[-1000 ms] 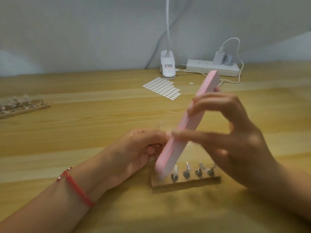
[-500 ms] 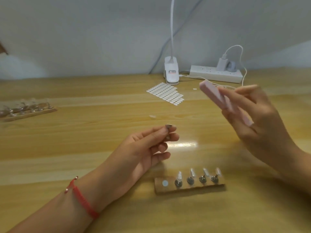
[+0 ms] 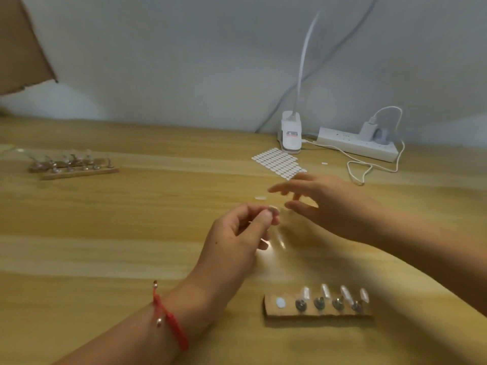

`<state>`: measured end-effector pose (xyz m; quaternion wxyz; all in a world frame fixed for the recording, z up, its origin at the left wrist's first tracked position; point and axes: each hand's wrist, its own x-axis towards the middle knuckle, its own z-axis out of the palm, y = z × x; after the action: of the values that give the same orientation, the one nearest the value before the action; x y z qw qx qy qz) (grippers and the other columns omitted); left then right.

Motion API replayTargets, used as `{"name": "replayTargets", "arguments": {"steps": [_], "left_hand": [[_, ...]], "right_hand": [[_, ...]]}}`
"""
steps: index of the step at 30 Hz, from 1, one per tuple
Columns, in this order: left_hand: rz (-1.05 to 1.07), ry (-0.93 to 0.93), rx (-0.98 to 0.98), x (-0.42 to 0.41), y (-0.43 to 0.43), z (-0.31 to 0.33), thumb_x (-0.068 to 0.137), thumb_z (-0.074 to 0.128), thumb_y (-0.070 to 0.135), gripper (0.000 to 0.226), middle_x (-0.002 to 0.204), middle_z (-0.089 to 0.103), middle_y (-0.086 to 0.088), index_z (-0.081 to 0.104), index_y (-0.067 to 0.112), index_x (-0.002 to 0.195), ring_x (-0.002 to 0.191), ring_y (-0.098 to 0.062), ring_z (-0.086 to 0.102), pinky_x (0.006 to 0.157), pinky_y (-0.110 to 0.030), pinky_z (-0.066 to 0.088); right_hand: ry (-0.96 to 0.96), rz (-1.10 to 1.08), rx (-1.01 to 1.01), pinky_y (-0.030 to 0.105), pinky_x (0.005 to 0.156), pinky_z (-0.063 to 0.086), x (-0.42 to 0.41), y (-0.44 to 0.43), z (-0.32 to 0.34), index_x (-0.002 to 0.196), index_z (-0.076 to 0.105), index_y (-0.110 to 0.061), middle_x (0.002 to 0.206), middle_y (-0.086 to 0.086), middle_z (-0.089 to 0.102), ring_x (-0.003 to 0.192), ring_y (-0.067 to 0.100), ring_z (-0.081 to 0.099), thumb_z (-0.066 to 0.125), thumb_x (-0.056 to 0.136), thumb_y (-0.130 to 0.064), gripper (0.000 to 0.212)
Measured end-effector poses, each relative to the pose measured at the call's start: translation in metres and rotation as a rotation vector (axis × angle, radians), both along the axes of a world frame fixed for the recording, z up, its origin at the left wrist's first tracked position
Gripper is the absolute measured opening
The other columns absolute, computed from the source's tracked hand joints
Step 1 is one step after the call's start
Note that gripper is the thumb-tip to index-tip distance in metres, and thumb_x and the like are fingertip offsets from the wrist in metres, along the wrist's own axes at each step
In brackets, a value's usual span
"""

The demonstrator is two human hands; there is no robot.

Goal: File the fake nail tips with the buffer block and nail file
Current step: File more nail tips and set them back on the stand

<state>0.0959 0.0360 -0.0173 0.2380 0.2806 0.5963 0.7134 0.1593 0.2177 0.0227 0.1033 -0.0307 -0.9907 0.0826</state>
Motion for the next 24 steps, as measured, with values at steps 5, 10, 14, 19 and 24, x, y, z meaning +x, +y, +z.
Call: {"name": "replayTargets", "arguments": {"steps": [5,10,14,19,24], "left_hand": [[0.033,-0.069,0.036,-0.003,0.001,0.000,0.094,0.052,0.009,0.019,0.073,0.067,0.007,0.070,0.013,0.088,0.060,-0.003,0.053,0.057,-0.018,0.048],[0.051,-0.086,0.050,-0.004,0.002,0.000,0.095,0.053,0.010,0.019,0.072,0.067,0.010,0.069,0.014,0.088,0.060,-0.002,0.053,0.056,-0.018,0.048],[0.078,-0.096,0.063,-0.005,0.002,0.000,0.095,0.053,0.011,0.018,0.072,0.066,0.010,0.069,0.015,0.090,0.060,-0.001,0.052,0.056,-0.018,0.048],[0.095,-0.052,0.052,-0.005,0.002,-0.001,0.095,0.054,0.014,0.014,0.075,0.064,0.006,0.069,0.014,0.096,0.059,0.001,0.054,0.058,-0.019,0.050],[0.076,-0.051,0.085,-0.003,0.000,0.002,0.091,0.061,0.019,0.009,0.076,0.066,0.007,0.070,0.020,0.092,0.063,0.001,0.060,0.056,-0.015,0.050]], "right_hand": [[-0.072,0.048,0.036,0.032,0.082,0.048,-0.056,-0.011,-0.003,0.120,0.072,-0.025,0.108,0.003,0.065,0.092,0.018,0.062,0.065,0.093,-0.019,0.028],[-0.079,0.061,0.063,0.032,0.081,0.047,-0.065,-0.010,-0.004,0.109,0.076,-0.019,0.102,0.005,0.066,0.086,0.017,0.058,0.061,0.094,-0.014,0.022],[-0.034,0.022,0.077,0.024,0.075,0.041,-0.058,-0.008,-0.009,0.107,0.077,-0.013,0.100,0.005,0.069,0.085,0.018,0.060,0.064,0.092,-0.011,0.020],[0.198,-0.154,-0.557,0.025,0.072,0.059,-0.037,-0.012,-0.004,0.096,0.078,-0.009,0.081,0.009,0.073,0.075,0.015,0.072,0.073,0.084,0.002,0.017],[0.102,-0.143,-1.517,0.020,0.066,0.058,-0.006,-0.025,0.008,0.085,0.081,-0.009,0.089,0.013,0.076,0.082,0.020,0.075,0.074,0.066,-0.007,0.020]]}}
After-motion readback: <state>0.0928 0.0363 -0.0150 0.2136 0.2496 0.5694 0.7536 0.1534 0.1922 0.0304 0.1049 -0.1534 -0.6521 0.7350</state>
